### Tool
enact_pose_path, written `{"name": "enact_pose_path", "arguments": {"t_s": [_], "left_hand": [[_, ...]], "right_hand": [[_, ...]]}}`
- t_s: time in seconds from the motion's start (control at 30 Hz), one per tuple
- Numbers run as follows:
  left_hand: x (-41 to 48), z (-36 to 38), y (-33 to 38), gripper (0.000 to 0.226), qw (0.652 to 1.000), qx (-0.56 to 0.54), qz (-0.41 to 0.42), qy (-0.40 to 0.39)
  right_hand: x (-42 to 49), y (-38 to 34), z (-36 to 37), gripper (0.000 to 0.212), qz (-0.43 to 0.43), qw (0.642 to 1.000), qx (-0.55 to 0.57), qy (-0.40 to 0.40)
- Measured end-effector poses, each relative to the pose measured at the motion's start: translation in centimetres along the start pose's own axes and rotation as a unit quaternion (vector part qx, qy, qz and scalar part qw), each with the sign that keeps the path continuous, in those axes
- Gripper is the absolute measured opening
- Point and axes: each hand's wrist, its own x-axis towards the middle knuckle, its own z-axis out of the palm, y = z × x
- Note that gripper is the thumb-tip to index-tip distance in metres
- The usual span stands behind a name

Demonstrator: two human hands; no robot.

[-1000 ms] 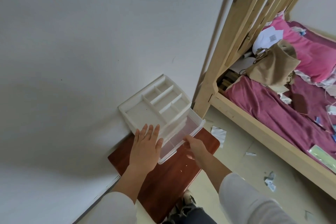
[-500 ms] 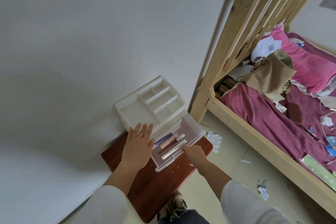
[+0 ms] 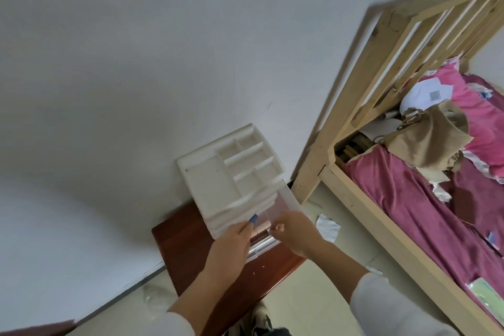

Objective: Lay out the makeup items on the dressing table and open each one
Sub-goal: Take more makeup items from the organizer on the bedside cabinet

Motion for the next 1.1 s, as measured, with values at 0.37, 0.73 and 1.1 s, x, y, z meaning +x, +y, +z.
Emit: {"name": "enact_pose_path", "arguments": {"t_s": [0.37, 0.73, 1.1], "left_hand": [[4.3, 2.1, 0.0, 0.026, 0.959, 0.130, -0.215, -0.133], [5.4, 2.8, -0.1, 0.027, 0.934, 0.181, -0.265, -0.159], [5.3, 0.6, 0.6, 0.037, 0.929, -0.020, -0.313, -0.197]], "right_hand": [[5.2, 0.1, 1.2, 0.021, -0.136, 0.964, -0.178, -0.142], [7.3, 0.1, 0.8, 0.029, -0.299, 0.863, -0.387, -0.125], [6.3, -0.5, -2.1, 0.033, -0.299, 0.844, -0.423, -0.141]]}}
